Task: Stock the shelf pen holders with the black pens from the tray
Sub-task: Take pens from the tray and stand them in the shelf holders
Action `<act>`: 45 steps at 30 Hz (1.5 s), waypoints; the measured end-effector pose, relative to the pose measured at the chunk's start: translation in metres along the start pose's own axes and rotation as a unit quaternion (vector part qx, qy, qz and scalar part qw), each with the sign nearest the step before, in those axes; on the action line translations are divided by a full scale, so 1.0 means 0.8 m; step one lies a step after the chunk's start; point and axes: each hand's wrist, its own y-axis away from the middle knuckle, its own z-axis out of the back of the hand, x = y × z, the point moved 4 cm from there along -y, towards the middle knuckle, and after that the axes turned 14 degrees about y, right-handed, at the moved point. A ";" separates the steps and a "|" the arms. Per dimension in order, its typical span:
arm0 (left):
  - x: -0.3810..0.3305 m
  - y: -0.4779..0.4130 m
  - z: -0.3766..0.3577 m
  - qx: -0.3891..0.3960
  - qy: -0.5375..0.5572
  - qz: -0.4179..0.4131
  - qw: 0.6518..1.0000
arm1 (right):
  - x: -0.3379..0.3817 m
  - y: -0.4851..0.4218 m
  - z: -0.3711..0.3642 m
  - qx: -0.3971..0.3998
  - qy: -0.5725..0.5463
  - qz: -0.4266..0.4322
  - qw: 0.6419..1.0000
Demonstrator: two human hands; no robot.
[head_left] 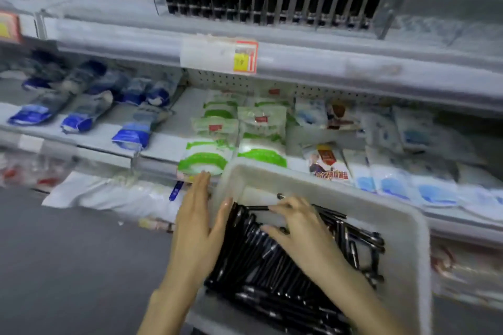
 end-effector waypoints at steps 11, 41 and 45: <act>0.025 0.030 -0.012 0.051 -0.095 0.099 0.989 | -0.014 0.045 -0.075 0.052 -0.080 -0.070 0.993; -0.208 -0.114 0.065 -0.179 0.014 -0.292 0.939 | 0.011 -0.035 0.274 -0.191 -0.488 0.070 0.849; -0.246 -0.157 0.059 -0.158 -0.066 -0.364 0.916 | 0.013 -0.062 0.383 -0.289 -0.467 0.145 0.823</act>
